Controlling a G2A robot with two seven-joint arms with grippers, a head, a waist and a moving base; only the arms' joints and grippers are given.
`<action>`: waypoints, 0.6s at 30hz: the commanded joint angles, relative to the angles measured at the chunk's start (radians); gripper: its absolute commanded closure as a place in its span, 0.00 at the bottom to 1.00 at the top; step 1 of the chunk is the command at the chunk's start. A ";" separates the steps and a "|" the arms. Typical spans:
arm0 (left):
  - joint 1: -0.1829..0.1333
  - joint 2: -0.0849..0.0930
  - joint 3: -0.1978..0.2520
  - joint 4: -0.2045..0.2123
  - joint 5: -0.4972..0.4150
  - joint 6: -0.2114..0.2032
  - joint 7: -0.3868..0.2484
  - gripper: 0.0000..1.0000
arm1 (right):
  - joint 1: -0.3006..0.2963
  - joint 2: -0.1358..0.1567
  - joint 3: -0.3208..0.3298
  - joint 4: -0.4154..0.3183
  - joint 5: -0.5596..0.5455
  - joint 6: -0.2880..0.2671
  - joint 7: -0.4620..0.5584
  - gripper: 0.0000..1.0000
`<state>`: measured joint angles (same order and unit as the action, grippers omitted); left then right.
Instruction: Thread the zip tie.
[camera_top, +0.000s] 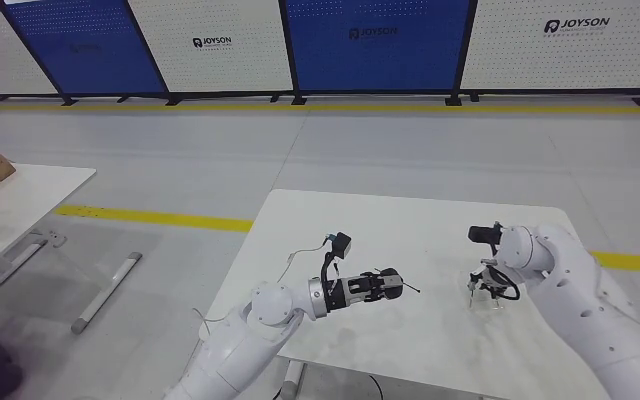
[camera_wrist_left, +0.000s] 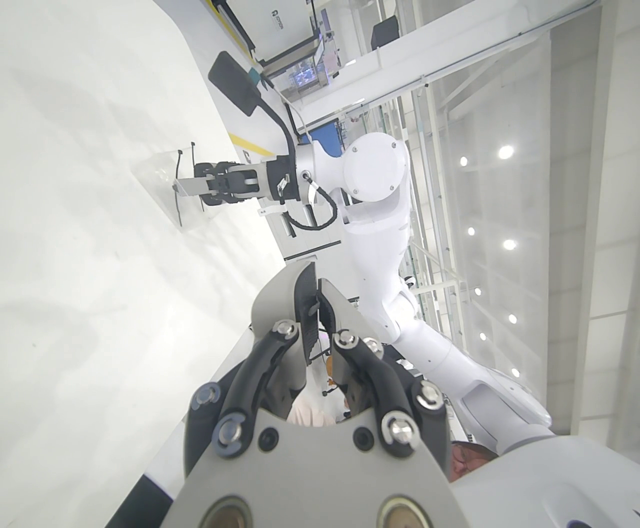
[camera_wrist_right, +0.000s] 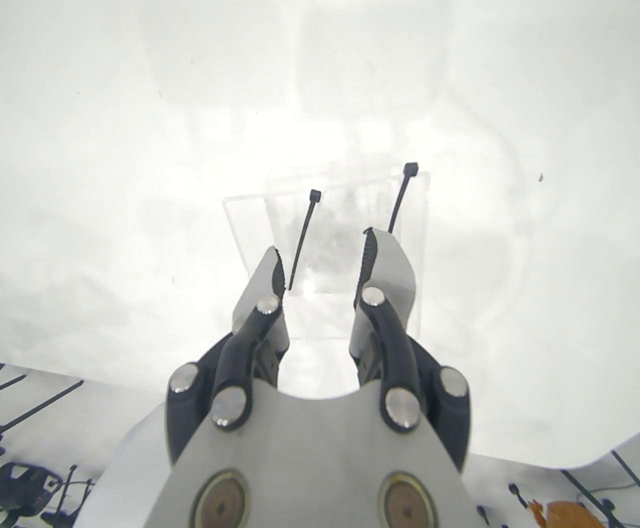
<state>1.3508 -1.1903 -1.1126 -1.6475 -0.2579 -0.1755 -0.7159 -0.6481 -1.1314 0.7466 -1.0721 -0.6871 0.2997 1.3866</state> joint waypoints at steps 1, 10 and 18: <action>0.000 0.000 0.000 0.000 0.000 0.000 0.000 1.00 | 0.008 -0.007 -0.007 0.018 0.004 -0.003 -0.002 0.68; 0.000 0.000 0.000 0.000 0.000 0.000 0.000 1.00 | 0.040 -0.043 -0.050 0.095 0.008 -0.016 -0.004 0.75; 0.000 0.000 0.000 0.000 0.000 0.000 0.000 1.00 | 0.063 -0.072 -0.069 0.161 0.035 -0.047 -0.013 0.75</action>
<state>1.3508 -1.1903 -1.1126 -1.6475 -0.2579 -0.1755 -0.7159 -0.5881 -1.2001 0.6790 -0.9215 -0.6563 0.2588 1.3752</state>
